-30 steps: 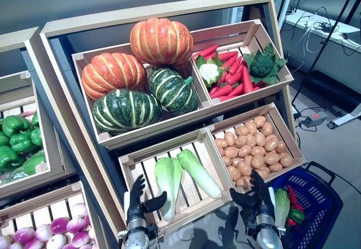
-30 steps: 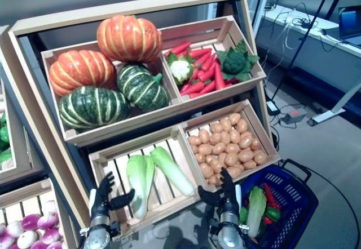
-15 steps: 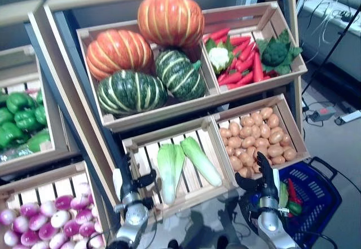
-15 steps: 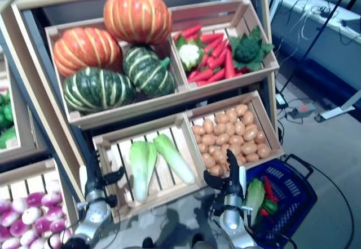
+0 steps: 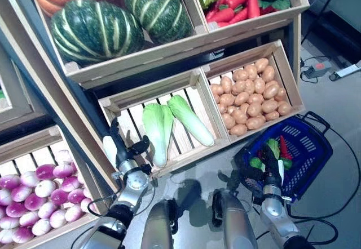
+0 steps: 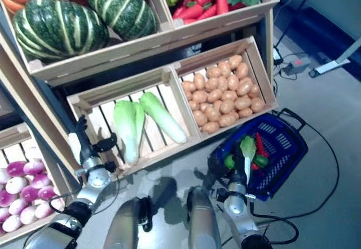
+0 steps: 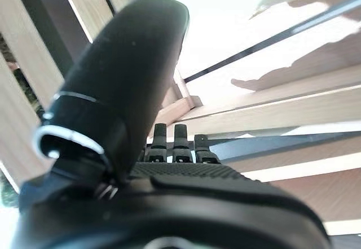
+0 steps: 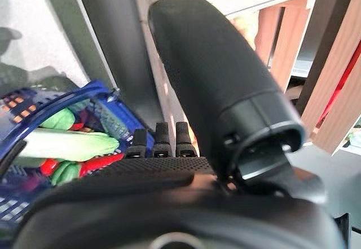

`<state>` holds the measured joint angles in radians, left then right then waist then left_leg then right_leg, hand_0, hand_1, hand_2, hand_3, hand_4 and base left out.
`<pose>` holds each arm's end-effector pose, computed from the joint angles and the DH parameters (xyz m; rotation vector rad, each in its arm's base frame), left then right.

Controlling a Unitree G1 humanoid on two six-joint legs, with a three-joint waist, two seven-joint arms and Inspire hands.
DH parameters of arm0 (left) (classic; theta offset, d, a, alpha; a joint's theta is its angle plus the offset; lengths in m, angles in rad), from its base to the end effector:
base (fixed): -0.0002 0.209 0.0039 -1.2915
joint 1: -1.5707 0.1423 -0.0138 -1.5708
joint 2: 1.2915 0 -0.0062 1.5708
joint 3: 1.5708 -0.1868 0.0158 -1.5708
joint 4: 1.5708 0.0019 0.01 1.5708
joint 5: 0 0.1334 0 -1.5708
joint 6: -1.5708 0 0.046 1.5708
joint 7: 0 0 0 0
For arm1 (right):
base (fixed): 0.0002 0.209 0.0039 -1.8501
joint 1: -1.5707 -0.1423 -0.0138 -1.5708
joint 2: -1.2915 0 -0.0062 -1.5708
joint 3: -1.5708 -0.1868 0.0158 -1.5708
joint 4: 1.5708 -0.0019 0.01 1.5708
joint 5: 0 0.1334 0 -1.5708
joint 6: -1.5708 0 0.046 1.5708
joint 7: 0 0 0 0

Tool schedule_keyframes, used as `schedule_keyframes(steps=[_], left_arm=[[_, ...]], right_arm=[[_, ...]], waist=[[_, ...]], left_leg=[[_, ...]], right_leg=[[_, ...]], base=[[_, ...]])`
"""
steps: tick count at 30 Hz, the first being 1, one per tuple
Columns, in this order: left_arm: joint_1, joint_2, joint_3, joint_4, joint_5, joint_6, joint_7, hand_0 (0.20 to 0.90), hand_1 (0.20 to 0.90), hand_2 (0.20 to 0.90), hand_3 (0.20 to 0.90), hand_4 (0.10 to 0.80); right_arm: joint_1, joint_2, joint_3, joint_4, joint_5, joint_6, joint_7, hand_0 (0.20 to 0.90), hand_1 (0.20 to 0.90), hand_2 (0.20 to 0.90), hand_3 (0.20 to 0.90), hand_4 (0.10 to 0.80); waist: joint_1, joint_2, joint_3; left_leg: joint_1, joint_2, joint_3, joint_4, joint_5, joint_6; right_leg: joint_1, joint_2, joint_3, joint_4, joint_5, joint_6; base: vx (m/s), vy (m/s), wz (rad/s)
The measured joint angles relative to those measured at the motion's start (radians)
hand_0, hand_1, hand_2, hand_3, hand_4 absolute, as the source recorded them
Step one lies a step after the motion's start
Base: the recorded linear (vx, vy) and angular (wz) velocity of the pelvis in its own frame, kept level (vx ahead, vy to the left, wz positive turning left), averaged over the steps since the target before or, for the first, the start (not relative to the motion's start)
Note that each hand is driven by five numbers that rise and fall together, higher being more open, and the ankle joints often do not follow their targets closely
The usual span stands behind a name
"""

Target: Put vegetables into the basket

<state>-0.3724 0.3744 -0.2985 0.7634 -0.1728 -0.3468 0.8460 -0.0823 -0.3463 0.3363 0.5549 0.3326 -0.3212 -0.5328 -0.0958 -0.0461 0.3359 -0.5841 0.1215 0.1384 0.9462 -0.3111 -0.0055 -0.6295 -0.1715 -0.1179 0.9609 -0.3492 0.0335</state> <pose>0.2528 0.2014 0.0099 0.3371 -0.0454 0.6739 0.1885 -0.1901 -0.0265 -0.1500 0.1956 -0.3716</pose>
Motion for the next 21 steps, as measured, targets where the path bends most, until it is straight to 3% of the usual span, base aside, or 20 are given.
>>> schedule_keyframes(steps=[1, 2, 3, 4, 5, 6, 9, 16, 17, 18, 19, 20, 21], left_arm=[[-0.002, 0.006, 0.002, -0.005, 0.0, -0.005, 0.001, 0.9, 0.9, 0.9, 0.9, 0.8], [-0.013, 0.012, 0.016, -0.017, 0.0, -0.012, 0.014, 0.9, 0.9, 0.9, 0.9, 0.8], [-0.022, 0.014, 0.023, -0.018, 0.0, -0.015, 0.015, 0.9, 0.9, 0.9, 0.9, 0.8], [-0.029, 0.022, 0.029, -0.021, 0.001, -0.017, 0.012, 0.9, 0.9, 0.9, 0.9, 0.8], [-0.036, 0.038, 0.029, -0.025, 0.0, -0.016, 0.005, 0.9, 0.9, 0.9, 0.9, 0.8], [-0.05, 0.052, 0.034, -0.026, -0.001, -0.014, 0.001, 0.9, 0.9, 0.9, 0.9, 0.8], [-0.077, 0.072, 0.059, -0.026, -0.016, -0.005, 0.012, 0.9, 0.9, 0.9, 0.9, 0.8], [-0.104, 0.113, 0.103, -0.039, -0.079, -0.001, -0.009, 0.9, 0.9, 0.9, 0.9, 0.8], [-0.105, 0.116, 0.109, -0.04, -0.079, -0.01, -0.023, 0.9, 0.9, 0.9, 0.9, 0.8], [-0.106, 0.121, 0.109, -0.044, -0.081, -0.016, -0.036, 0.9, 0.9, 0.9, 0.9, 0.8], [-0.111, 0.133, 0.113, -0.059, -0.092, -0.025, -0.048, 0.9, 0.9, 0.9, 0.9, 0.8], [-0.11, 0.138, 0.115, -0.07, -0.097, -0.035, -0.044, 0.9, 0.9, 0.9, 0.9, 0.8], [-0.108, 0.137, 0.121, -0.08, -0.097, -0.037, -0.029, 0.9, 0.9, 0.9, 0.9, 0.8]], right_arm=[[0.0, -0.002, -0.005, -0.001, -0.001, 0.0, 0.006, 0.9, 0.9, 0.9, 0.9, 0.8], [-0.006, -0.009, -0.018, -0.002, 0.001, -0.002, 0.012, 0.9, 0.9, 0.9, 0.9, 0.8], [-0.008, -0.012, -0.021, -0.001, 0.01, -0.002, 0.013, 0.9, 0.9, 0.9, 0.9, 0.8], [-0.005, -0.014, -0.02, -0.003, 0.031, -0.001, 0.016, 0.9, 0.9, 0.9, 0.9, 0.8], [0.001, -0.014, -0.021, -0.003, 0.032, -0.001, 0.017, 0.9, 0.9, 0.9, 0.9, 0.8], [-0.012, -0.014, -0.022, -0.002, 0.032, -0.001, 0.027, 0.9, 0.9, 0.9, 0.9, 0.8], [-0.021, -0.018, -0.022, -0.002, 0.033, -0.001, 0.049, 0.9, 0.9, 0.9, 0.9, 0.8], [-0.019, -0.024, -0.043, -0.007, 0.038, 0.002, 0.056, 0.9, 0.9, 0.9, 0.9, 0.8], [-0.009, -0.024, -0.057, -0.011, 0.038, 0.009, 0.057, 0.9, 0.9, 0.9, 0.9, 0.8], [0.002, -0.025, -0.063, -0.011, 0.037, 0.009, 0.058, 0.9, 0.9, 0.9, 0.9, 0.8], [-0.003, -0.03, -0.069, -0.01, 0.036, 0.014, 0.066, 0.9, 0.9, 0.9, 0.9, 0.8], [-0.007, -0.034, -0.075, -0.011, 0.036, 0.015, 0.077, 0.9, 0.9, 0.9, 0.9, 0.8], [-0.011, -0.037, -0.078, -0.011, 0.035, 0.015, 0.084, 0.9, 0.9, 0.9, 0.9, 0.8]], waist=[[0.0, 0.001, 0.0], [-0.003, 0.01, 0.007], [0.0, 0.009, 0.014], [0.0, 0.003, 0.015], [-0.016, -0.007, 0.015], [-0.026, -0.008, 0.024], [-0.031, -0.001, 0.026], [-0.047, 0.01, 0.044], [-0.048, 0.013, 0.049], [-0.052, 0.006, 0.049], [-0.051, 0.0, 0.062], [-0.05, 0.003, 0.066], [-0.05, 0.009, 0.071]], left_leg=[[-0.015, 0.0, 0.0, 0.048, -0.021, 0.011], [-0.019, -0.004, 0.004, 0.104, -0.108, 0.017], [-0.028, -0.001, -0.001, 0.107, -0.108, 0.019], [-0.049, 0.008, 0.01, 0.124, -0.105, 0.028], [-0.074, 0.018, 0.019, 0.164, -0.106, 0.026], [-0.099, 0.02, 0.016, 0.186, -0.11, 0.019], [-0.111, 0.017, 0.003, 0.24, -0.159, 0.015], [-0.178, 0.025, -0.01, 0.269, -0.16, 0.016], [-0.189, 0.039, -0.008, 0.283, -0.157, 0.022], [-0.195, 0.04, -0.002, 0.301, -0.158, 0.02], [-0.203, 0.04, 0.006, 0.312, -0.156, 0.01], [-0.215, 0.036, 0.002, 0.326, -0.159, 0.017], [-0.201, 0.035, -0.003, 0.329, -0.167, 0.003]], right_leg=[[-0.013, 0.002, 0.0, 0.016, 0.0, -0.001], [-0.05, 0.007, -0.003, 0.047, -0.001, -0.002], [-0.061, 0.009, 0.001, 0.063, 0.0, -0.003], [-0.08, 0.008, 0.009, 0.119, -0.023, -0.029], [-0.068, 0.001, 0.013, 0.186, -0.09, -0.026], [-0.093, 0.004, 0.017, 0.2, -0.109, -0.007], [-0.148, 0.023, 0.023, 0.215, -0.108, -0.007], [-0.219, 0.034, 0.019, 0.231, -0.104, -0.001], [-0.218, 0.03, 0.026, 0.309, -0.12, -0.029], [-0.193, 0.025, 0.042, 0.331, -0.133, -0.039], [-0.199, 0.024, 0.052, 0.336, -0.163, -0.011], [-0.215, 0.027, 0.052, 0.336, -0.163, -0.011], [-0.221, 0.032, 0.049, 0.337, -0.163, -0.011]], base=[[-0.039, 0.025, -0.18], [-0.028, 0.016, -0.19], [-0.035, 0.023, -0.16], [-0.016, 0.017, 0.12], [-0.018, 0.023, 0.21], [-0.006, 0.02, 0.18], [0.0, 0.021, -0.23], [0.003, 0.014, -0.12], [0.021, -0.003, 0.16], [0.029, -0.005, 0.26], [0.037, -0.007, 0.2], [0.041, -0.011, -0.03], [0.044, -0.016, -0.09]])
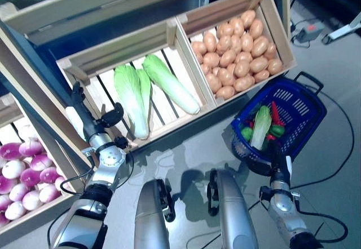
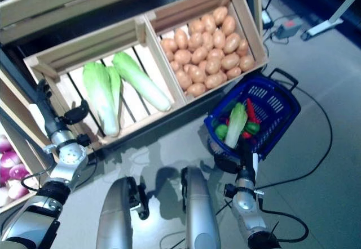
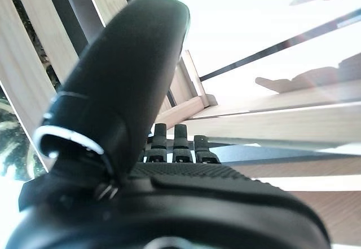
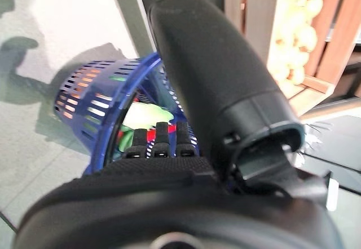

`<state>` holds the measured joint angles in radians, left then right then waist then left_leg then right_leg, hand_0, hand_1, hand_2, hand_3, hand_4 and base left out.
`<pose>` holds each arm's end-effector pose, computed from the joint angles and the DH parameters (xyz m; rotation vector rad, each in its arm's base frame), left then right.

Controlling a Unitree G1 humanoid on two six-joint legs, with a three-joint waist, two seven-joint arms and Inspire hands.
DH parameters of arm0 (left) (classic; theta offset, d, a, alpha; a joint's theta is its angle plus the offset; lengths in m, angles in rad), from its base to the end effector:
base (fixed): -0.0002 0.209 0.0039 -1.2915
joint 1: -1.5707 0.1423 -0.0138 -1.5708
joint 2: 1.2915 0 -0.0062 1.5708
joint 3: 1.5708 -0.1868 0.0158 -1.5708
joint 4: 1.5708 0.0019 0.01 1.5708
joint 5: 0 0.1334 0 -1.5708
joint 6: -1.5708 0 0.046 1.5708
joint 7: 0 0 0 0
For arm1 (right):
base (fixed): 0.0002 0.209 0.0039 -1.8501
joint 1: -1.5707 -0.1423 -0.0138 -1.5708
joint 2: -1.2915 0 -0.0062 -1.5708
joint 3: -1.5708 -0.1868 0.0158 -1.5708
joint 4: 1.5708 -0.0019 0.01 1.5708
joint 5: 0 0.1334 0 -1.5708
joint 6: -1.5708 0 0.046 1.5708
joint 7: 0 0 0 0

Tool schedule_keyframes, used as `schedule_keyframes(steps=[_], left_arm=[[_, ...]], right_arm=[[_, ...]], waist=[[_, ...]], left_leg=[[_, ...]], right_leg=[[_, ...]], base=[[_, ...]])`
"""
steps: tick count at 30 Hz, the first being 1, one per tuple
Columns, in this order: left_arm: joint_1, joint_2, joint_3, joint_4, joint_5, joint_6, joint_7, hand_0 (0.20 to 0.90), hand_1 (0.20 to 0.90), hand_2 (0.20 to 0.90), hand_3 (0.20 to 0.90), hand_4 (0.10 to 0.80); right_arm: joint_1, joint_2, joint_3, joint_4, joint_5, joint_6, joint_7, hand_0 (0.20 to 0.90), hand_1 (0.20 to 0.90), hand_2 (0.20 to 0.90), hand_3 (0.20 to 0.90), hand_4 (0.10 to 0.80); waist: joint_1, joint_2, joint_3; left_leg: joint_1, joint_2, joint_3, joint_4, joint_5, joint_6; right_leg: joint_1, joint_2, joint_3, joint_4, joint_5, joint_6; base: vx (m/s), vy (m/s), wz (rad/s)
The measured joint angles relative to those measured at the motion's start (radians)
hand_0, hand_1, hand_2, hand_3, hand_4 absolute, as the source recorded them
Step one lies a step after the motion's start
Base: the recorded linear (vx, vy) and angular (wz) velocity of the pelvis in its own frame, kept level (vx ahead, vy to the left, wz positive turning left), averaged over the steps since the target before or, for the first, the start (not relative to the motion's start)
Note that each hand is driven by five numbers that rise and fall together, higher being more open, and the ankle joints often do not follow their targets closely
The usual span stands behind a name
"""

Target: Put vegetables into the basket

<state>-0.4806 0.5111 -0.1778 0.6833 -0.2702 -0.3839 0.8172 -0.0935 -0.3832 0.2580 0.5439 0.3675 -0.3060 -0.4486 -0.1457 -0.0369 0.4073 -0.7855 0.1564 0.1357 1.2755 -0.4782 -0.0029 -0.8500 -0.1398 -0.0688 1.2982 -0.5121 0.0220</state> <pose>0.2813 0.2414 0.0740 0.2186 -0.2755 0.7910 0.1956 -0.2111 -0.0163 -0.1266 0.1764 -0.3769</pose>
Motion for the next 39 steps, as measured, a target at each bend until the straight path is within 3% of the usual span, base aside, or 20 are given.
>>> schedule_keyframes(steps=[6, 12, 18, 23, 39], left_arm=[[0.043, -0.088, -0.014, -0.05, 0.168, -0.006, 0.168, 0.9, 0.9, 0.9, 0.9, 0.8], [0.127, -0.108, -0.009, -0.155, 0.346, -0.009, 0.285, 0.9, 0.9, 0.9, 0.9, 0.8], [0.207, -0.106, 0.01, -0.338, 0.427, -0.075, 0.293, 0.9, 0.9, 0.9, 0.9, 0.8], [0.219, -0.106, 0.014, -0.404, 0.426, -0.092, 0.291, 0.9, 0.9, 0.9, 0.9, 0.8], [0.211, -0.106, -0.016, -0.429, 0.353, -0.09, 0.194, 0.9, 0.9, 0.9, 0.9, 0.8]], right_arm=[[0.026, 0.001, -0.004, 0.0, -0.006, 0.001, 0.005, 0.9, 0.9, 0.9, 0.9, 0.8], [0.022, 0.022, 0.002, -0.003, -0.007, 0.001, 0.005, 0.9, 0.9, 0.9, 0.9, 0.8], [0.028, 0.045, 0.002, -0.024, -0.008, 0.001, 0.005, 0.9, 0.9, 0.9, 0.9, 0.8], [0.042, 0.049, 0.001, -0.039, -0.009, 0.004, 0.005, 0.9, 0.9, 0.9, 0.9, 0.8], [0.041, 0.05, 0.007, -0.037, -0.01, 0.04, 0.005, 0.9, 0.9, 0.9, 0.9, 0.8]], waist=[[-0.004, -0.006, 0.007], [0.01, -0.006, 0.007], [0.029, -0.005, 0.006], [0.031, -0.001, 0.005], [0.025, 0.022, -0.005]], left_leg=[[0.014, 0.01, 0.004, -0.002, -0.017, 0.0], [0.083, 0.013, -0.007, -0.041, -0.021, -0.016], [0.102, 0.009, -0.018, -0.068, -0.013, -0.029], [0.106, -0.001, -0.019, -0.086, -0.006, -0.04], [0.107, 0.0, -0.018, -0.092, -0.005, -0.043]], right_leg=[[0.007, 0.0, -0.006, -0.002, 0.007, -0.013], [0.086, -0.009, -0.039, -0.037, -0.001, -0.028], [0.11, -0.011, -0.054, -0.057, -0.009, -0.033], [0.11, -0.017, -0.055, -0.063, -0.007, -0.038], [0.109, -0.013, -0.055, -0.068, -0.007, -0.038]], base=[[0.039, -0.041, -0.06], [0.04, -0.037, 0.03], [0.013, -0.02, 0.05], [0.004, -0.003, 0.03], [0.0, 0.0, 0.0]])
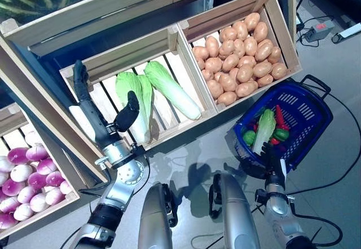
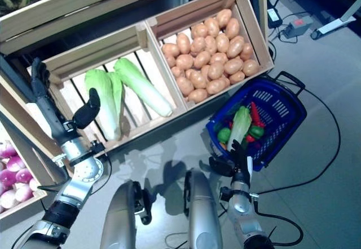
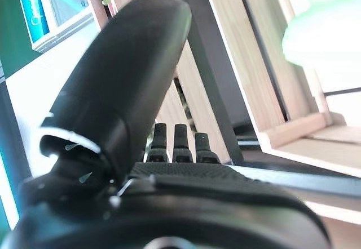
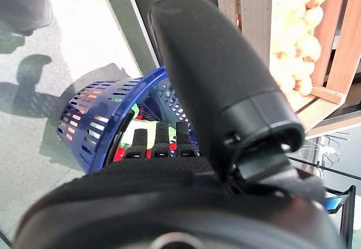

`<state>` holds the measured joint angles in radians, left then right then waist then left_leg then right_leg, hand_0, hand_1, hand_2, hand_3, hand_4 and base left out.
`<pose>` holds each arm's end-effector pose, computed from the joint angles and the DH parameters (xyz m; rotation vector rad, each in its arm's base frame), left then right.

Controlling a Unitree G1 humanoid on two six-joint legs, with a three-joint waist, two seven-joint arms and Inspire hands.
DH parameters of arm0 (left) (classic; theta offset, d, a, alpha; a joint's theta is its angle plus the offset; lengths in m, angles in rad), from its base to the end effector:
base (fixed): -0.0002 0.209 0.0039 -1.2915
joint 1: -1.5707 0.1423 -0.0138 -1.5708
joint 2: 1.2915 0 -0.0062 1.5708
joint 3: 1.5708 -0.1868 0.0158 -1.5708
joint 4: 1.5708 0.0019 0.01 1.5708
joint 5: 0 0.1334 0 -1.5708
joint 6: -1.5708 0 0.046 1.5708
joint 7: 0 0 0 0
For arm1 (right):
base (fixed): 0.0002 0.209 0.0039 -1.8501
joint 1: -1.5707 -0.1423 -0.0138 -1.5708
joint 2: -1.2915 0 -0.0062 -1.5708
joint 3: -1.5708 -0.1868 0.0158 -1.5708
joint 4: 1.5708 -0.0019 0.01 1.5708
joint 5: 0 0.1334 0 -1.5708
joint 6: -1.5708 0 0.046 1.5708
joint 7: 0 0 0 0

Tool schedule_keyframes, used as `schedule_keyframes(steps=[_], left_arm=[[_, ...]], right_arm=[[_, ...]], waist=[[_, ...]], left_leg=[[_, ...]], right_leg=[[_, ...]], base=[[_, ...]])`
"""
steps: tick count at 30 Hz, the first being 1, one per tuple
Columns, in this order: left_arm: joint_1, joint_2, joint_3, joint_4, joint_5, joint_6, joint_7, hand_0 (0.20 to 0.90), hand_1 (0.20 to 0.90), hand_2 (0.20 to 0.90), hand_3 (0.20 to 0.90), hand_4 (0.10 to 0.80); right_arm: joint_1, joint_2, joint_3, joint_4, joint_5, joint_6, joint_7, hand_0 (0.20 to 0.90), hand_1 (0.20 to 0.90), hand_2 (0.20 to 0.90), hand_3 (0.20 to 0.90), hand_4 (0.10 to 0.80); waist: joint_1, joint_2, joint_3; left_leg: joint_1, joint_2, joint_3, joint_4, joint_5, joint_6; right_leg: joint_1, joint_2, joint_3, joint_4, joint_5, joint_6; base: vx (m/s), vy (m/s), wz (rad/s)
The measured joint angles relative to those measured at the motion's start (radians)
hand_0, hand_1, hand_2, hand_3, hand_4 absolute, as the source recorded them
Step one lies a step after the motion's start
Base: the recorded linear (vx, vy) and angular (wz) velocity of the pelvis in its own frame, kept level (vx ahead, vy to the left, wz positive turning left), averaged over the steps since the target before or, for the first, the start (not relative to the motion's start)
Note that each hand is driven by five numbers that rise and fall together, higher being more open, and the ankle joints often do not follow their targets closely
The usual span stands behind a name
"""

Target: Put vegetables into the basket

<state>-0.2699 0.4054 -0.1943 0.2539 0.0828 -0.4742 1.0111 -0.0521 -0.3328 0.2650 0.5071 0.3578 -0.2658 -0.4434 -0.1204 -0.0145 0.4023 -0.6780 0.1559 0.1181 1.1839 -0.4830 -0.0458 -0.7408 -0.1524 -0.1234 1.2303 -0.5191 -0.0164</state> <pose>0.2439 0.1841 0.0763 0.2105 -0.6402 0.6941 0.1861 -0.1958 -0.0241 -0.0902 0.2333 -0.3500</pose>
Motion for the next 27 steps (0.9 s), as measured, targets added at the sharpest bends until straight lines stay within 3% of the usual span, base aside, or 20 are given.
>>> schedule_keyframes(steps=[5, 12, 20, 27], left_arm=[[-0.032, 0.0, -0.007, 0.062, -0.125, 0.018, -0.042, 0.9, 0.9, 0.9, 0.9, 0.8], [-0.104, 0.009, -0.007, 0.183, -0.23, 0.108, -0.102, 0.9, 0.9, 0.9, 0.9, 0.8], [-0.245, 0.047, -0.008, 0.358, -0.33, 0.208, -0.141, 0.9, 0.9, 0.9, 0.9, 0.8], [-0.364, 0.09, -0.042, 0.486, -0.447, 0.326, -0.261, 0.9, 0.9, 0.9, 0.9, 0.8]], right_arm=[[-0.001, -0.002, 0.017, 0.0, 0.001, 0.008, 0.001, 0.9, 0.9, 0.9, 0.9, 0.8], [-0.007, -0.015, 0.025, 0.0, 0.001, 0.04, 0.033, 0.9, 0.9, 0.9, 0.9, 0.8], [-0.017, -0.038, 0.028, 0.002, 0.005, 0.043, 0.04, 0.9, 0.9, 0.9, 0.9, 0.8], [-0.04, -0.055, 0.058, 0.002, 0.006, 0.043, 0.043, 0.9, 0.9, 0.9, 0.9, 0.8]], waist=[[-0.005, 0.0, 0.0], [-0.019, 0.0, 0.0], [-0.036, -0.011, 0.014], [-0.069, -0.026, 0.061]], left_leg=[[-0.008, 0.005, 0.0, 0.007, 0.0, 0.0], [-0.05, 0.02, -0.001, 0.049, -0.008, 0.004], [-0.127, 0.035, 0.0, 0.121, -0.022, 0.013], [-0.193, 0.043, -0.002, 0.181, -0.028, 0.025]], right_leg=[[-0.01, 0.01, 0.002, 0.002, 0.0, 0.001], [-0.05, 0.021, 0.007, 0.029, 0.001, 0.003], [-0.131, 0.03, 0.021, 0.09, 0.003, 0.005], [-0.198, 0.03, 0.03, 0.143, 0.005, 0.005]], base=[[0.004, 0.022, -0.04], [-0.012, 0.025, -0.04], [-0.042, 0.015, -0.05], [-0.061, -0.013, -0.02]])
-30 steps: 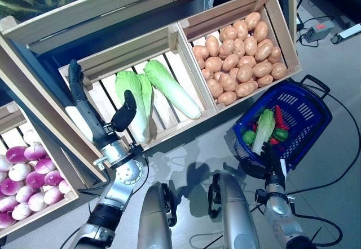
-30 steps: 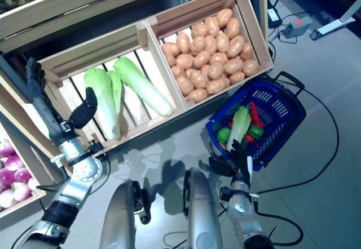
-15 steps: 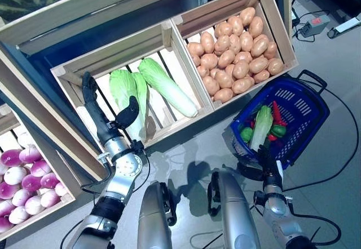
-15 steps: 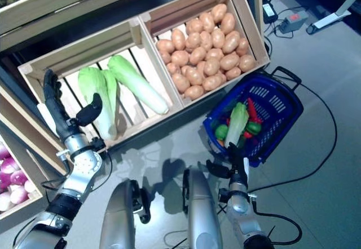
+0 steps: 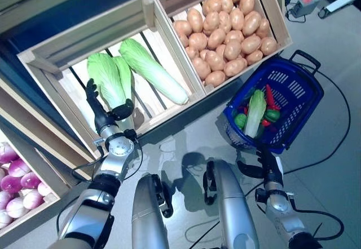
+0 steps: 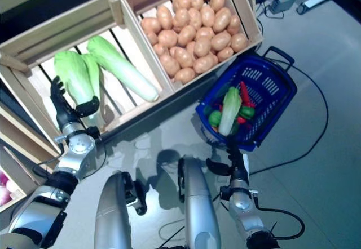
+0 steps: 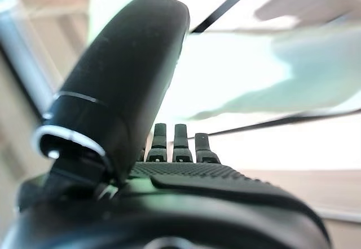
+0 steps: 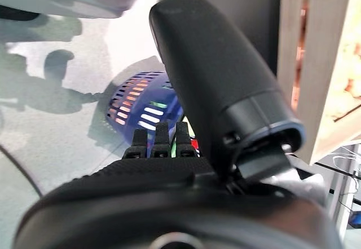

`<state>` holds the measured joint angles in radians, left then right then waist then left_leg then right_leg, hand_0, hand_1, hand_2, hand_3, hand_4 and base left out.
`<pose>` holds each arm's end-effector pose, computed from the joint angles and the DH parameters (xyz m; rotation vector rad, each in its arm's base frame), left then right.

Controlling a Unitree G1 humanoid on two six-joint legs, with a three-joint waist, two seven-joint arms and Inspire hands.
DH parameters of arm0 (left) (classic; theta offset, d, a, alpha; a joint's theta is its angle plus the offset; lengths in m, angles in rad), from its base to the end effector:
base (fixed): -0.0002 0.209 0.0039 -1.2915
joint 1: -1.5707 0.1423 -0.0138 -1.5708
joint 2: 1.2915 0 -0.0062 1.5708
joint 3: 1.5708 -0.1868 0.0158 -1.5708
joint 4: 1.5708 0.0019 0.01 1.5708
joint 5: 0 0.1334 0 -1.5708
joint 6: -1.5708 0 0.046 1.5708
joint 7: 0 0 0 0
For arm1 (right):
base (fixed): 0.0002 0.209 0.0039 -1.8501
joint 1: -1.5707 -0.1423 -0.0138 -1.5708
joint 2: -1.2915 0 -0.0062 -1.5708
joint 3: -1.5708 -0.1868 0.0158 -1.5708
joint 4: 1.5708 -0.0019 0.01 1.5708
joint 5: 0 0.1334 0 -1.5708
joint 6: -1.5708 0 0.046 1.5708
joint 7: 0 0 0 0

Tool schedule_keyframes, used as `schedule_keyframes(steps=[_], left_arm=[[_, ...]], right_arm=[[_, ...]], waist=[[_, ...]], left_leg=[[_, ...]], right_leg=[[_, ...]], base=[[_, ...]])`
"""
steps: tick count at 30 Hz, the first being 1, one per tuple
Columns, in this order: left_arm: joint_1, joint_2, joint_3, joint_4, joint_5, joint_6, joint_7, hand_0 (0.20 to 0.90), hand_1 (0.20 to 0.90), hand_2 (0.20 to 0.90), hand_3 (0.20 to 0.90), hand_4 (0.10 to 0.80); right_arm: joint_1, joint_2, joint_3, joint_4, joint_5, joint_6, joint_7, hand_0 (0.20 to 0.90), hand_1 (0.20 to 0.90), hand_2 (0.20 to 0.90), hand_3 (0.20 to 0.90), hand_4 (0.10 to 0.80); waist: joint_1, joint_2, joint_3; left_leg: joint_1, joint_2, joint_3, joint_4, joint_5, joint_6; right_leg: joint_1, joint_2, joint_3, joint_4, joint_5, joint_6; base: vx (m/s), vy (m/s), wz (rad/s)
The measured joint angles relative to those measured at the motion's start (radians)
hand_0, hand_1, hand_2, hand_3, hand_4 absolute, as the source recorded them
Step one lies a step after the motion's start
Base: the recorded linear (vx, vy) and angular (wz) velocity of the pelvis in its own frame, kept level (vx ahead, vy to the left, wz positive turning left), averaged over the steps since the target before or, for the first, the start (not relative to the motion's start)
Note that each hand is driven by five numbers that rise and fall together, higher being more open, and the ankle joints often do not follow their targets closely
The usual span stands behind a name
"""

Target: Put vegetables into the basket

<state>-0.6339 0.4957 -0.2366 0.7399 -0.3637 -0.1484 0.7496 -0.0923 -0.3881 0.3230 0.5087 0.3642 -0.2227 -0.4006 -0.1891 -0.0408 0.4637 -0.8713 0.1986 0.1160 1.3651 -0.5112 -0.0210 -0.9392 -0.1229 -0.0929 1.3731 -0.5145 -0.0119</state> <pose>0.3093 0.2267 0.0921 0.2162 -0.0955 0.7268 0.1942 -0.2000 -0.0192 -0.1540 0.2481 -0.2583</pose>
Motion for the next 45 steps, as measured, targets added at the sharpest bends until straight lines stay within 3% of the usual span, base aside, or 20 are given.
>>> schedule_keyframes(steps=[3, 7, 19, 22, 23, 24, 25, 38, 45], left_arm=[[-0.053, 0.032, 0.008, 0.07, -0.052, 0.043, -0.03, 0.9, 0.9, 0.9, 0.9, 0.8], [-0.054, 0.042, 0.005, 0.105, -0.123, 0.09, -0.119, 0.9, 0.9, 0.9, 0.9, 0.8], [-0.063, 0.054, 0.006, 0.144, -0.139, 0.123, -0.192, 0.9, 0.9, 0.9, 0.9, 0.8], [-0.071, 0.056, 0.005, 0.155, -0.122, 0.135, -0.203, 0.573, 0.573, 0.573, 0.573, 0.582], [-0.072, 0.06, 0.004, 0.164, -0.117, 0.135, -0.205, 0.561, 0.561, 0.561, 0.561, 0.574], [-0.074, 0.066, 0.005, 0.168, -0.117, 0.138, -0.208, 0.359, 0.359, 0.359, 0.359, 0.439], [-0.074, 0.069, 0.005, 0.17, -0.118, 0.141, -0.211, 0.3, 0.3, 0.3, 0.3, 0.4], [-0.046, 0.096, 0.008, 0.143, -0.164, 0.143, -0.325, 0.3, 0.3, 0.3, 0.3, 0.4], [-0.001, 0.083, 0.008, 0.143, -0.183, 0.159, -0.34, 0.3, 0.3, 0.3, 0.3, 0.4]], right_arm=[[0.005, -0.001, 0.002, 0.0, 0.008, 0.0, 0.0, 0.9, 0.9, 0.9, 0.9, 0.8], [0.012, -0.002, 0.002, 0.001, 0.008, 0.0, 0.0, 0.9, 0.9, 0.9, 0.9, 0.8], [-0.01, -0.002, 0.001, 0.001, 0.008, 0.0, 0.0, 0.9, 0.9, 0.9, 0.9, 0.8], [-0.025, -0.002, 0.002, 0.001, 0.008, 0.0, 0.0, 0.9, 0.9, 0.9, 0.9, 0.8], [-0.03, -0.002, 0.003, 0.001, 0.008, 0.001, 0.0, 0.9, 0.9, 0.9, 0.9, 0.8], [-0.034, -0.002, 0.003, 0.001, 0.008, 0.002, -0.001, 0.9, 0.9, 0.9, 0.9, 0.8], [-0.036, -0.002, 0.003, 0.001, 0.008, 0.003, -0.001, 0.9, 0.9, 0.9, 0.9, 0.8], [-0.052, -0.003, 0.004, -0.004, 0.008, 0.02, -0.005, 0.9, 0.9, 0.9, 0.9, 0.8], [-0.062, -0.003, 0.008, -0.008, 0.008, 0.018, -0.005, 0.9, 0.9, 0.9, 0.9, 0.8]], waist=[[-0.005, 0.003, 0.011], [-0.012, 0.005, 0.011], [-0.008, 0.006, 0.012], [-0.007, 0.007, 0.012], [-0.007, 0.007, 0.012], [-0.007, 0.008, 0.013], [-0.007, 0.009, 0.013], [0.01, 0.026, 0.023], [0.004, 0.026, 0.024]], left_leg=[[-0.014, 0.009, 0.001, 0.008, -0.001, 0.001], [-0.014, 0.009, 0.002, 0.003, -0.001, 0.001], [0.019, 0.009, 0.007, -0.017, -0.002, 0.002], [0.02, 0.009, 0.007, -0.016, -0.002, 0.002], [0.02, 0.009, 0.007, -0.016, -0.002, 0.002], [0.019, 0.008, 0.007, -0.016, -0.002, 0.002], [0.019, 0.008, 0.007, -0.016, -0.002, 0.002], [0.031, 0.007, 0.022, -0.045, -0.002, 0.005], [0.151, 0.007, 0.037, -0.137, 0.001, 0.0]], right_leg=[[-0.015, 0.004, 0.0, 0.005, 0.002, -0.003], [-0.015, 0.004, 0.001, 0.0, 0.002, -0.003], [0.018, 0.005, 0.001, -0.017, 0.003, -0.002], [0.018, 0.005, 0.001, -0.017, 0.003, -0.002], [0.018, 0.005, 0.001, -0.017, 0.003, -0.002], [0.018, 0.005, 0.001, -0.018, 0.003, -0.002], [0.018, 0.005, 0.001, -0.018, 0.003, -0.002], [0.022, 0.007, 0.009, -0.044, 0.007, 0.004], [0.139, 0.015, 0.006, -0.135, 0.016, 0.008]], base=[[-0.011, -0.017, -0.04], [0.0, 0.0, 0.0], [0.015, -0.003, 0.0], [0.0, 0.0, 0.0], [0.0, 0.0, 0.0], [0.0, 0.0, 0.0], [0.0, 0.0, 0.0], [0.003, 0.011, 0.0], [0.048, 0.008, -0.03]])
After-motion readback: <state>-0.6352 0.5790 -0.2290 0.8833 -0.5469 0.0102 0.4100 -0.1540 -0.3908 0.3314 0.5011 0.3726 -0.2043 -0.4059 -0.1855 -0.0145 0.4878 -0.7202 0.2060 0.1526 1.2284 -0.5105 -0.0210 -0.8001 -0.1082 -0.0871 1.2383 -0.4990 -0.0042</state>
